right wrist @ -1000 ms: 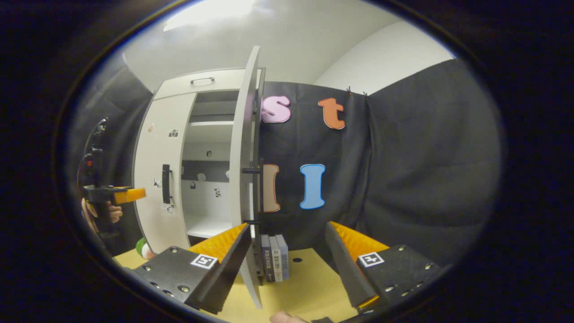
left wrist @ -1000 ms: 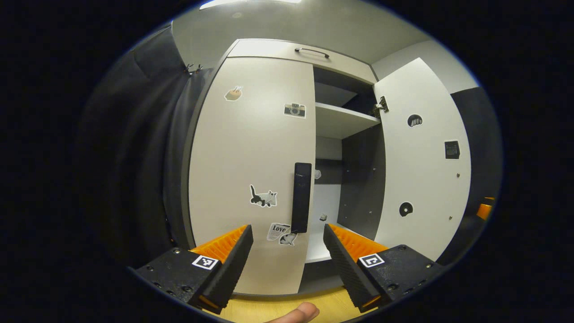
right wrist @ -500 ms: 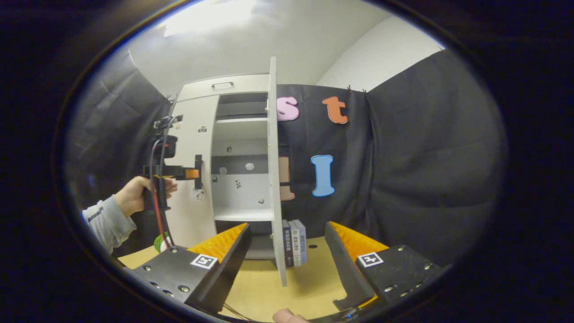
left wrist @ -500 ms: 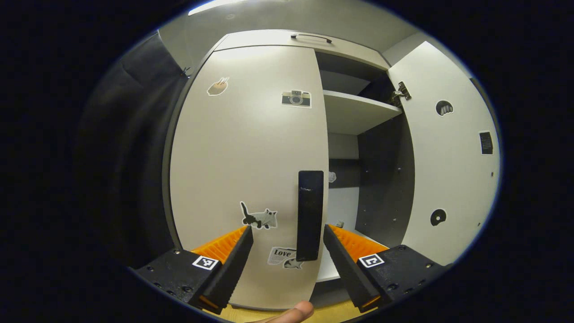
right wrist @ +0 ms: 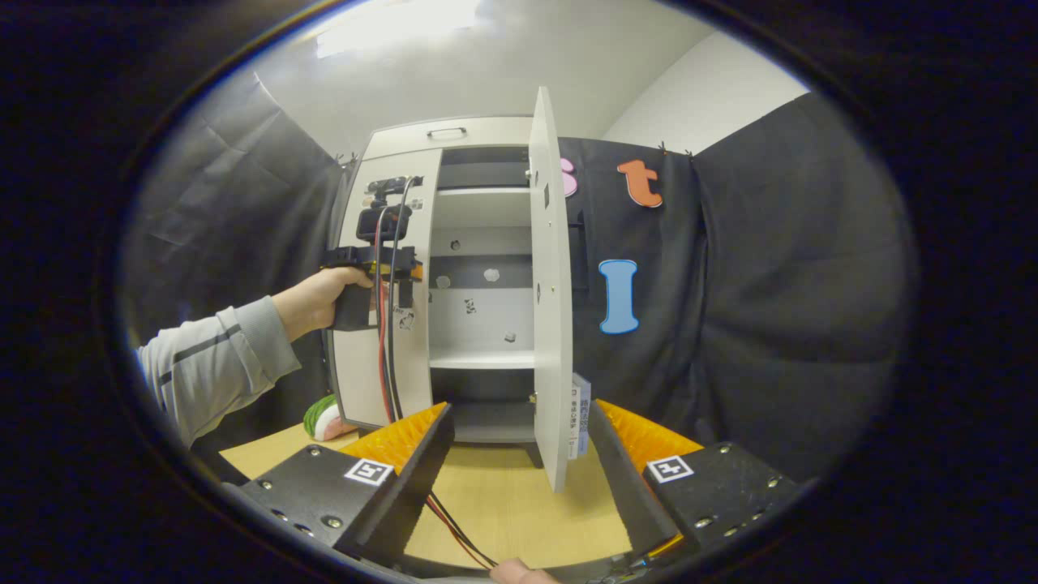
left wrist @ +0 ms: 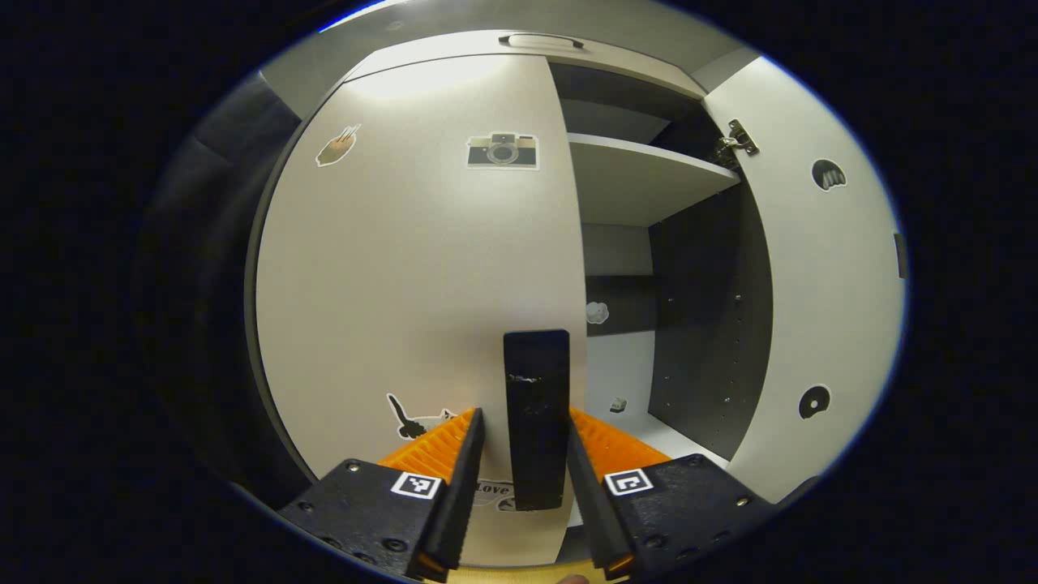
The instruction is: Open the right door of the double-door shoe cabinet with the right hand, and open the left door with the left hand.
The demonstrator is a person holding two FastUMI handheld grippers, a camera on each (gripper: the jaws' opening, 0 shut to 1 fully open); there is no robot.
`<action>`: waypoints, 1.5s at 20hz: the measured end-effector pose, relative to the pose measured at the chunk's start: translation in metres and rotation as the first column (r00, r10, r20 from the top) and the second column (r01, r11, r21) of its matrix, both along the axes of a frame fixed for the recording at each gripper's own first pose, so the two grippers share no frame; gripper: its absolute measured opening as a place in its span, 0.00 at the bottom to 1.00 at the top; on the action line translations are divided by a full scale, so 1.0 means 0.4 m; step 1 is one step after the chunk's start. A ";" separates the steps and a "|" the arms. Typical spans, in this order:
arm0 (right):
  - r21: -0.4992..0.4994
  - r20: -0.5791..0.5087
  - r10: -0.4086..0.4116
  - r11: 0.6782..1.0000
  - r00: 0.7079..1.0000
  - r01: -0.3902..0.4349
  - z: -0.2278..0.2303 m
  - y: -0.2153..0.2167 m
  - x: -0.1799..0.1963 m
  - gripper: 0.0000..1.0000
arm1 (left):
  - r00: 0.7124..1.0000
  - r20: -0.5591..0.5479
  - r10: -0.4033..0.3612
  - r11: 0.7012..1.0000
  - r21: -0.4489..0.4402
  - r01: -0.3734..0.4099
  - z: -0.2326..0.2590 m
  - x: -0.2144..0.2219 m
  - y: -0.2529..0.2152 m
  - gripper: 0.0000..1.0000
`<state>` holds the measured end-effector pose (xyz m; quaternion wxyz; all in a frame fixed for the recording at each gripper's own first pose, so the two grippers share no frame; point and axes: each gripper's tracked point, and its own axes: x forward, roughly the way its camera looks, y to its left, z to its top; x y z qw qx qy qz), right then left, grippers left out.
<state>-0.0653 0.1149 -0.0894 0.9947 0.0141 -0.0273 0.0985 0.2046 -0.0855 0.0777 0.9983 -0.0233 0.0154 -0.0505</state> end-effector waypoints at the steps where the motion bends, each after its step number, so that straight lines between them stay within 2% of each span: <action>1: 0.005 0.000 0.000 1.000 1.000 0.000 0.001 -0.004 -0.003 0.98 | 1.000 -0.011 -0.003 1.000 -0.006 0.003 -0.003 0.003 -0.006 0.58; 3: 0.024 -0.001 -0.007 1.000 1.000 0.007 0.005 -0.015 -0.007 0.98 | 1.000 -0.010 -0.017 1.000 0.014 0.017 0.001 -0.002 -0.023 0.49; 4: 0.033 0.000 -0.008 0.999 1.000 0.008 0.006 -0.019 -0.009 0.98 | 1.000 -0.016 -0.014 1.000 0.019 0.015 -0.004 0.002 -0.021 0.33; 8: 0.046 0.001 -0.020 0.999 1.000 0.020 0.009 -0.033 -0.014 0.98 | 1.000 -0.019 -0.011 1.000 0.011 0.011 -0.004 0.002 -0.021 0.27; 14: 0.041 -0.002 -0.040 0.998 0.999 0.040 0.005 -0.048 -0.015 0.98 | 0.999 -0.032 0.013 1.000 0.021 -0.012 -0.008 -0.028 -0.012 0.25; 22: 0.043 -0.005 -0.050 0.998 0.999 0.051 0.005 -0.037 -0.018 0.98 | 0.998 -0.036 -0.059 0.998 0.021 0.060 -0.004 -0.170 0.028 0.24; 30: 0.040 -0.009 -0.033 0.999 0.999 0.033 0.001 0.003 -0.020 0.98 | 0.994 -0.023 -0.103 0.994 0.037 0.104 0.003 -0.329 0.134 0.24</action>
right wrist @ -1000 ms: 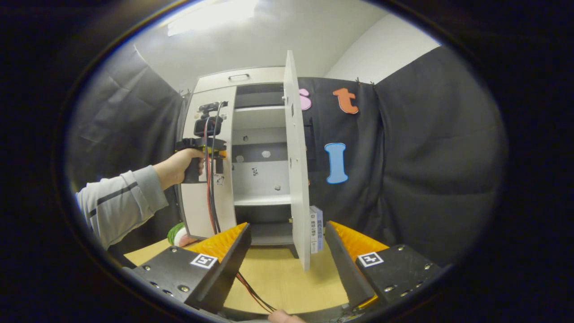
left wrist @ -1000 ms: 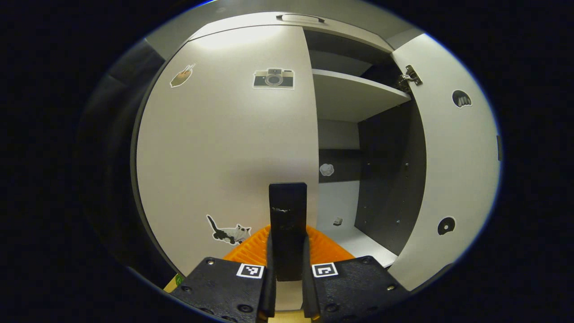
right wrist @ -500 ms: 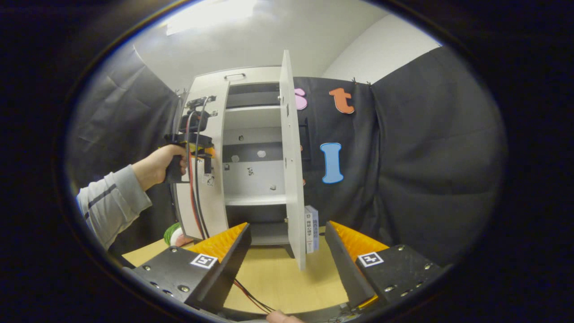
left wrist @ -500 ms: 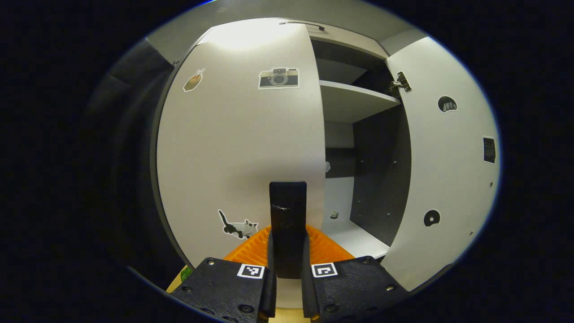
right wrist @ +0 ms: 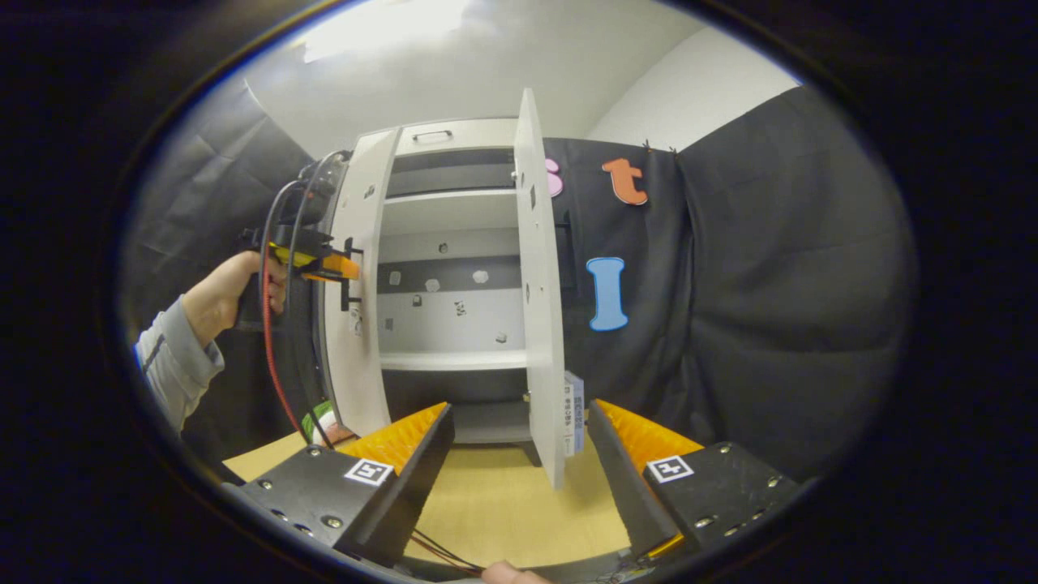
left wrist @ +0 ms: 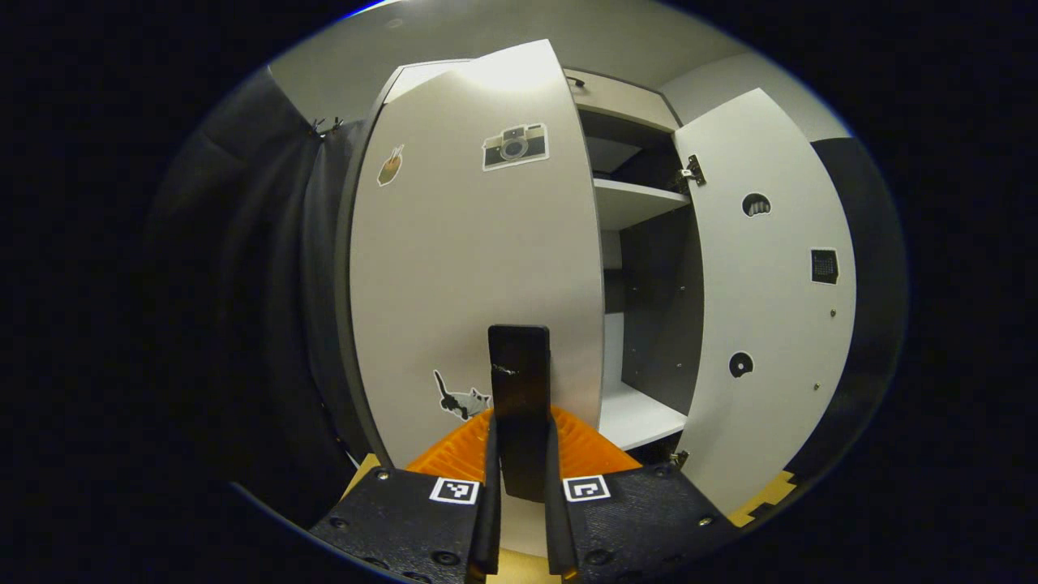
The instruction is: Open the right door of the double-door shoe cabinet with the right hand, and open the left door with the left hand.
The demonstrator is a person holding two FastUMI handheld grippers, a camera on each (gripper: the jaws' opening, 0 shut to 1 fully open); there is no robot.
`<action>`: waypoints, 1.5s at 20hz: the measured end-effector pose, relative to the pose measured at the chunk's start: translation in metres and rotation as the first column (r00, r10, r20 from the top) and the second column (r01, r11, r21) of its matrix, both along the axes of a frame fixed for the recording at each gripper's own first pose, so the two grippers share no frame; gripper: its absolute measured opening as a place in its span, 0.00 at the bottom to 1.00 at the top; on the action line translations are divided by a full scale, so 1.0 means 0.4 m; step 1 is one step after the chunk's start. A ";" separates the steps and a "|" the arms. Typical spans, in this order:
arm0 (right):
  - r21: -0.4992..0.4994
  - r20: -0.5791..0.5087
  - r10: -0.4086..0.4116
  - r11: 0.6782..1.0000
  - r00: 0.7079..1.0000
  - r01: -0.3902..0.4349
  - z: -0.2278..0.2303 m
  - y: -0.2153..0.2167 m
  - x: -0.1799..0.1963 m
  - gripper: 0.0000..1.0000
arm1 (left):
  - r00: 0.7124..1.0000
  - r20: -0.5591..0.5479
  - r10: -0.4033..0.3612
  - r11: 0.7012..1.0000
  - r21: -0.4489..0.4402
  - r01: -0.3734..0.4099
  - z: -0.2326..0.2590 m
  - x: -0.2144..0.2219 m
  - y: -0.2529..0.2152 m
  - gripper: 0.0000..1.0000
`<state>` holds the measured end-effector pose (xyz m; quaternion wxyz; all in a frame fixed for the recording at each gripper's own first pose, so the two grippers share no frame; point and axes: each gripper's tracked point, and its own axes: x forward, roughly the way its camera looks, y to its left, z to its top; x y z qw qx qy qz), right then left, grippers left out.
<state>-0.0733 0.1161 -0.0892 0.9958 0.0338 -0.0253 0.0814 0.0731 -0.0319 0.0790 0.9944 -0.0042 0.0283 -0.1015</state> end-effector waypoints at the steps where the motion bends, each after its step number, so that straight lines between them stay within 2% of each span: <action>1: 0.002 -0.001 0.002 1.000 1.000 -0.002 -0.001 0.005 0.002 0.98 | 1.000 0.000 0.004 1.000 0.004 -0.004 0.001 -0.016 0.015 0.24; 10: -0.012 0.004 0.017 1.000 1.000 -0.017 0.006 0.054 -0.008 0.98 | 0.999 0.020 0.026 1.000 0.010 -0.026 0.009 -0.104 0.152 0.19; 17: -0.012 0.003 0.026 1.000 1.000 -0.026 0.010 0.083 -0.003 0.98 | 1.000 0.013 0.014 1.000 0.018 -0.015 0.010 -0.134 0.238 0.16; 19: -0.017 0.000 0.021 1.000 1.000 -0.021 0.006 0.082 0.001 0.98 | 0.999 0.014 0.030 0.999 0.026 -0.030 0.010 -0.138 0.271 0.16; 26: -0.023 -0.005 0.030 0.999 1.000 -0.030 0.006 0.111 0.006 0.98 | 0.990 0.033 0.138 0.989 0.041 -0.139 0.006 -0.135 0.442 0.02; 28: -0.030 -0.005 0.038 0.999 0.999 -0.038 0.006 0.124 0.008 0.98 | 0.996 0.048 0.079 0.996 0.039 -0.081 0.007 -0.140 0.437 0.02; 30: -0.040 0.000 0.042 0.998 0.999 -0.042 0.012 0.130 0.006 0.98 | 0.997 0.039 0.061 0.997 0.040 -0.062 0.001 -0.140 0.440 0.02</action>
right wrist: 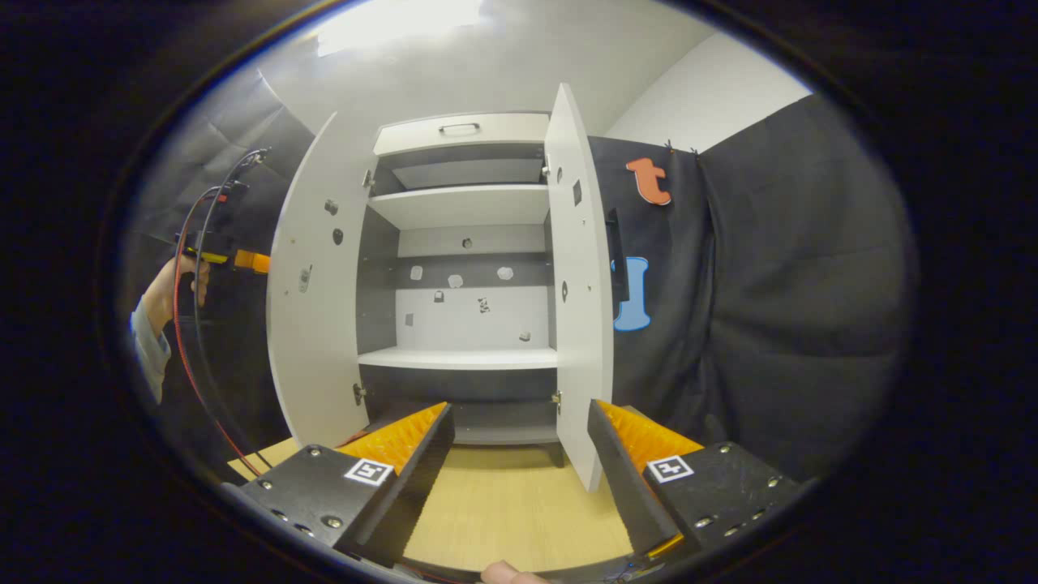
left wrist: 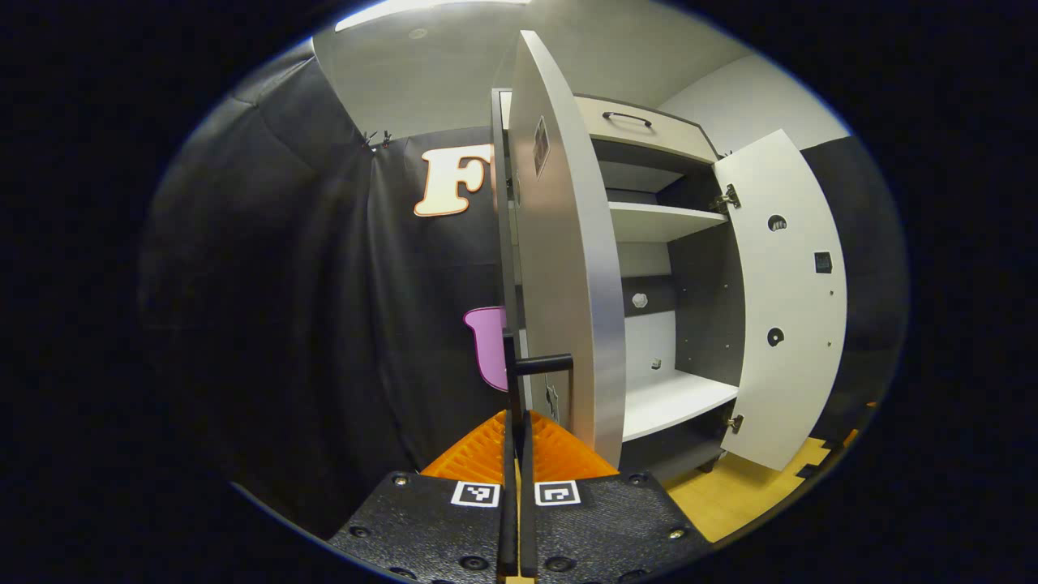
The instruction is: Open the right door of the double-door shoe cabinet with the right hand, and open the left door with the left hand.
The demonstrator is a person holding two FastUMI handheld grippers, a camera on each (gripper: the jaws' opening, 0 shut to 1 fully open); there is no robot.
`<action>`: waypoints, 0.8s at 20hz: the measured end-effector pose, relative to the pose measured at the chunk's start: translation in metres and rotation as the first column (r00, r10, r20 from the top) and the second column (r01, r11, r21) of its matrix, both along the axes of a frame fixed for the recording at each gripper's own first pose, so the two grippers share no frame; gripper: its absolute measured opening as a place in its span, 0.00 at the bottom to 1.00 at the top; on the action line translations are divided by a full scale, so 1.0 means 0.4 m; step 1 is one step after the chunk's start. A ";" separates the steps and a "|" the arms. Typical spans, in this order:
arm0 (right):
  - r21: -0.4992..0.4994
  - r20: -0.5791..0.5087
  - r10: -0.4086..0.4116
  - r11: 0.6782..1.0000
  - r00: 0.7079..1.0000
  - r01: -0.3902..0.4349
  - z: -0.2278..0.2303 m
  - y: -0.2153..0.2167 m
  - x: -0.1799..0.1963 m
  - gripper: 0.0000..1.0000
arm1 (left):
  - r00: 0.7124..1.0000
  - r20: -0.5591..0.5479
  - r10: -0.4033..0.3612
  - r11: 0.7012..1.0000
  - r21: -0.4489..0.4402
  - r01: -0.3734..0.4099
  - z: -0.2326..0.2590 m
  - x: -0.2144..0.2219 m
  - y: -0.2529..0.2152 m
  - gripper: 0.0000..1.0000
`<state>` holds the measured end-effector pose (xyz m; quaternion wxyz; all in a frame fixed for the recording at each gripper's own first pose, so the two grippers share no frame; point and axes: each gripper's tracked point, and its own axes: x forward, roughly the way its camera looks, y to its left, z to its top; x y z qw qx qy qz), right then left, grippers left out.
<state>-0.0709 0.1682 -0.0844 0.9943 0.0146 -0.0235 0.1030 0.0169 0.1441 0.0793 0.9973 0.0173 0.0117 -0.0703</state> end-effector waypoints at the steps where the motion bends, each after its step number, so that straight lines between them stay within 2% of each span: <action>1: 0.008 0.004 -0.007 1.000 1.000 0.007 0.004 -0.006 -0.001 0.98 | 1.000 0.006 0.001 1.000 0.004 -0.001 0.004 0.003 0.001 0.02; 12: 0.011 0.004 -0.006 1.000 1.000 0.006 0.005 -0.022 0.002 0.97 | 0.999 -0.007 0.052 0.999 -0.013 -0.052 -0.007 -0.014 0.001 0.01; 15: 0.018 0.006 -0.004 1.000 1.000 0.004 0.005 -0.027 0.002 0.98 | 0.998 -0.024 0.064 0.998 -0.018 -0.065 -0.021 -0.056 -0.003 0.05; 16: 0.021 0.004 -0.006 1.000 1.000 0.006 0.004 -0.031 0.003 0.97 | 0.998 -0.013 0.058 0.998 -0.018 -0.058 -0.016 -0.079 -0.013 0.10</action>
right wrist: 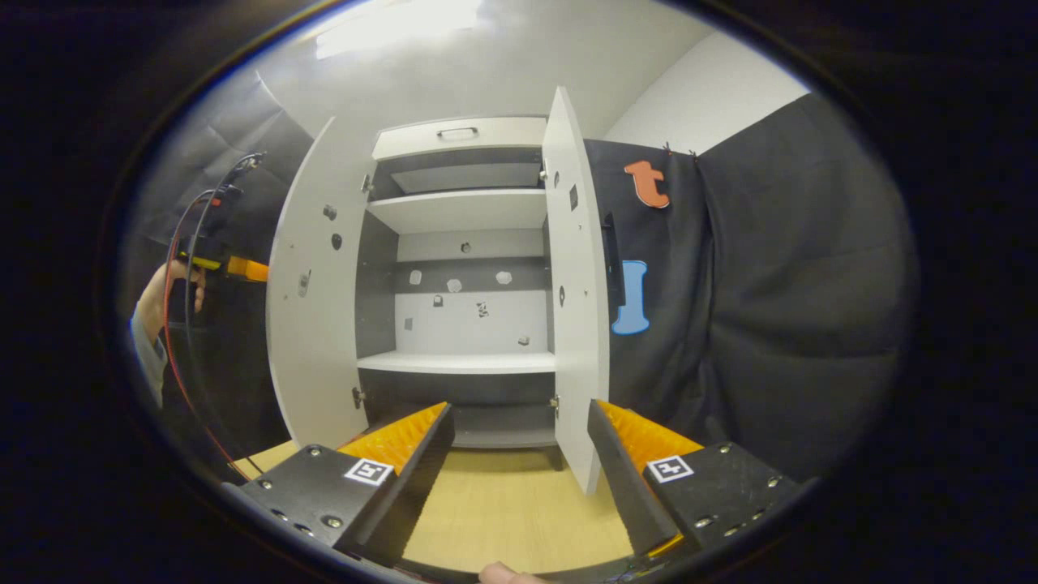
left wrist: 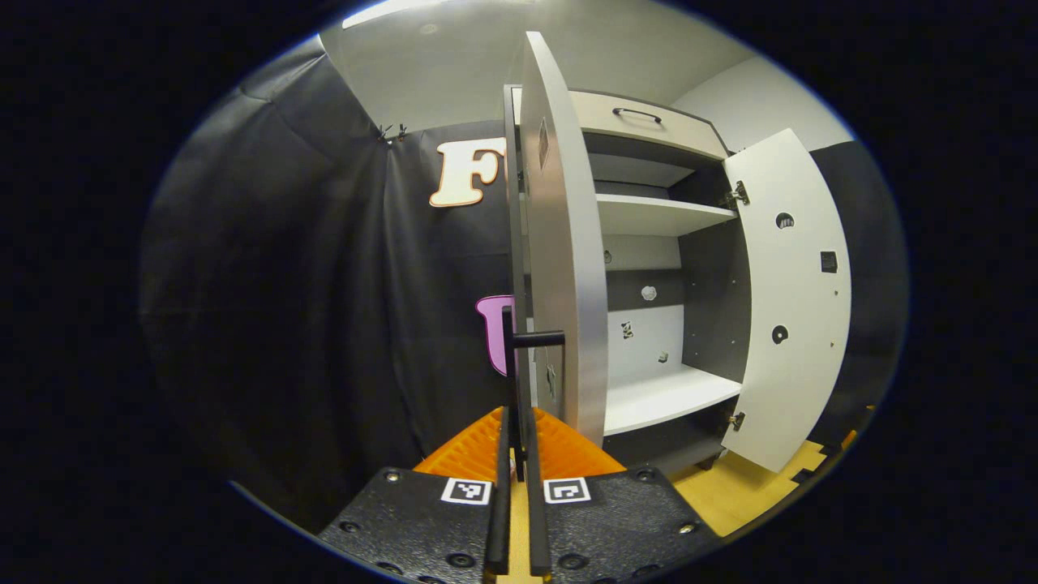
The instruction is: Open the right door of the double-door shoe cabinet with the right hand, and open the left door with the left hand.
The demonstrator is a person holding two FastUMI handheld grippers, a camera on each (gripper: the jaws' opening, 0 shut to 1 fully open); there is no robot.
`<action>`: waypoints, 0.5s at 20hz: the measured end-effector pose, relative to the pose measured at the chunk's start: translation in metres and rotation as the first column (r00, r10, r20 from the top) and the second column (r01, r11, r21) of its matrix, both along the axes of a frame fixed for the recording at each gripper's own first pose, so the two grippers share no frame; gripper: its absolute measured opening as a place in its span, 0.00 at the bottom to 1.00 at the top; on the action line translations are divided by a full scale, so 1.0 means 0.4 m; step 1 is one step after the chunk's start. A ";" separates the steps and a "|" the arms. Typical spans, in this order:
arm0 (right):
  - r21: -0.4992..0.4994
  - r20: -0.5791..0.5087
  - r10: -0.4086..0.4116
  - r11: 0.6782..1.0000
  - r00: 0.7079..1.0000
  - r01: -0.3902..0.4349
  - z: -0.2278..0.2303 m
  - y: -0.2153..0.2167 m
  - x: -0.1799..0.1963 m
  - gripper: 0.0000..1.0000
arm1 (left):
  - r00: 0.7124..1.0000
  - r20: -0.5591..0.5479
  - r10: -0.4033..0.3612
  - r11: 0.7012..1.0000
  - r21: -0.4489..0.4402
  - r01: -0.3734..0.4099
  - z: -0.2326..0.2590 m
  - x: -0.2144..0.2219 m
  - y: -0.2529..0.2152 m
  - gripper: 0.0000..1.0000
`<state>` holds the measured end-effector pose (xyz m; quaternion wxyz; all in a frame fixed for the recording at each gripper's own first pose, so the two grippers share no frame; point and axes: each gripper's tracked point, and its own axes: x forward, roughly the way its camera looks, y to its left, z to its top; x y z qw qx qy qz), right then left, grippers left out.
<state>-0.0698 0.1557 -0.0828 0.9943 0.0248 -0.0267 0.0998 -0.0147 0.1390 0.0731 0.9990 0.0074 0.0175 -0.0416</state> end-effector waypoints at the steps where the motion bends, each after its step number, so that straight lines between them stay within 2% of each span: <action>1: 0.003 -0.002 -0.002 1.000 1.000 0.002 0.000 -0.002 0.002 0.97 | 1.000 0.009 0.009 1.000 -0.004 -0.009 0.003 -0.016 -0.002 0.12; 3: 0.000 -0.003 -0.005 1.000 1.000 0.005 0.002 0.000 0.003 0.98 | 1.000 0.003 0.029 0.999 -0.019 -0.029 -0.006 -0.048 0.000 0.21; 7: 0.001 0.004 -0.002 1.000 1.000 0.002 0.009 0.007 -0.003 0.98 | 0.997 0.048 0.067 0.998 0.011 -0.068 0.011 -0.108 0.000 0.71; 9: -0.004 0.005 0.001 1.000 1.000 -0.001 0.010 0.013 -0.002 0.98 | 0.995 0.075 0.066 0.998 0.017 -0.068 0.022 -0.133 -0.020 0.86; 10: -0.004 0.006 0.002 1.000 1.000 -0.002 0.013 0.015 -0.002 0.98 | 0.994 0.080 0.079 0.997 0.010 -0.080 0.023 -0.146 -0.018 0.90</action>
